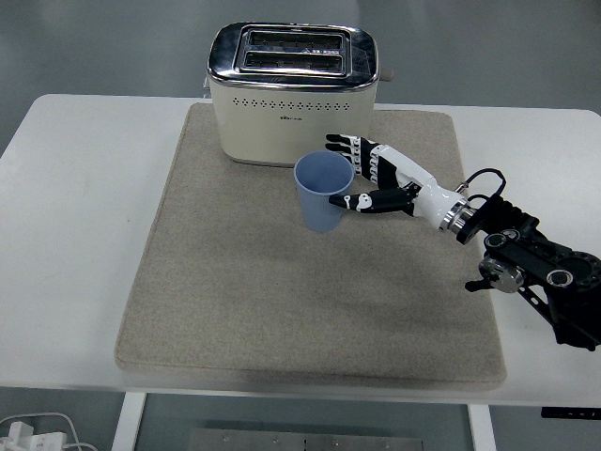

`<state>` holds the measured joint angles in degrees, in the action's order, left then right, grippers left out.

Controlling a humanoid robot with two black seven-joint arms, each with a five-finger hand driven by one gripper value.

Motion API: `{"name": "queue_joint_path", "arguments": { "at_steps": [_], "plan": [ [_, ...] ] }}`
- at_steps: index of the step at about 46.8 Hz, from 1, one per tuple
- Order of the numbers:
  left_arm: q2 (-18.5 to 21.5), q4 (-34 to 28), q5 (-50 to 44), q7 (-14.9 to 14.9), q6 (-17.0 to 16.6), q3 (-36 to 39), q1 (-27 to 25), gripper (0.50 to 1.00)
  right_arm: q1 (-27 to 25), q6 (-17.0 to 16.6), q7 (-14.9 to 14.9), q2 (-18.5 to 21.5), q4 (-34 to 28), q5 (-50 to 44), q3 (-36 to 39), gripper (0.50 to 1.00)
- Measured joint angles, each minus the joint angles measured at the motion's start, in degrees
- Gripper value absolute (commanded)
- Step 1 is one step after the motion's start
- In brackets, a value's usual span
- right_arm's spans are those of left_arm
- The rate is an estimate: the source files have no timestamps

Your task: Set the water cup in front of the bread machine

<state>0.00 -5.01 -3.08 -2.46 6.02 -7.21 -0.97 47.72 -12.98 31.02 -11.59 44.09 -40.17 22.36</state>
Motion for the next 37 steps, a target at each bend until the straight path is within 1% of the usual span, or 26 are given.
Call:
{"name": "queue_joint_path", "arguments": {
  "at_steps": [10,21,26,37],
  "plan": [
    [0.0,0.0,0.0,0.0,0.0,0.0,0.0,1.0,0.5,-1.9,0.0,-0.4,0.0,0.0,0.0,0.926],
    [0.0,0.0,0.0,0.0,0.0,0.0,0.0,1.0,0.8,-2.3,0.0,-1.6,0.0,0.0,0.0,0.926],
    [0.0,0.0,0.0,0.0,0.0,0.0,0.0,1.0,1.0,-3.0,0.0,-2.1,0.0,0.0,0.0,0.926],
    [0.0,0.0,0.0,0.0,0.0,0.0,0.0,1.0,1.1,-3.0,0.0,-3.5,0.0,0.2,0.3,0.926]
  ]
}}
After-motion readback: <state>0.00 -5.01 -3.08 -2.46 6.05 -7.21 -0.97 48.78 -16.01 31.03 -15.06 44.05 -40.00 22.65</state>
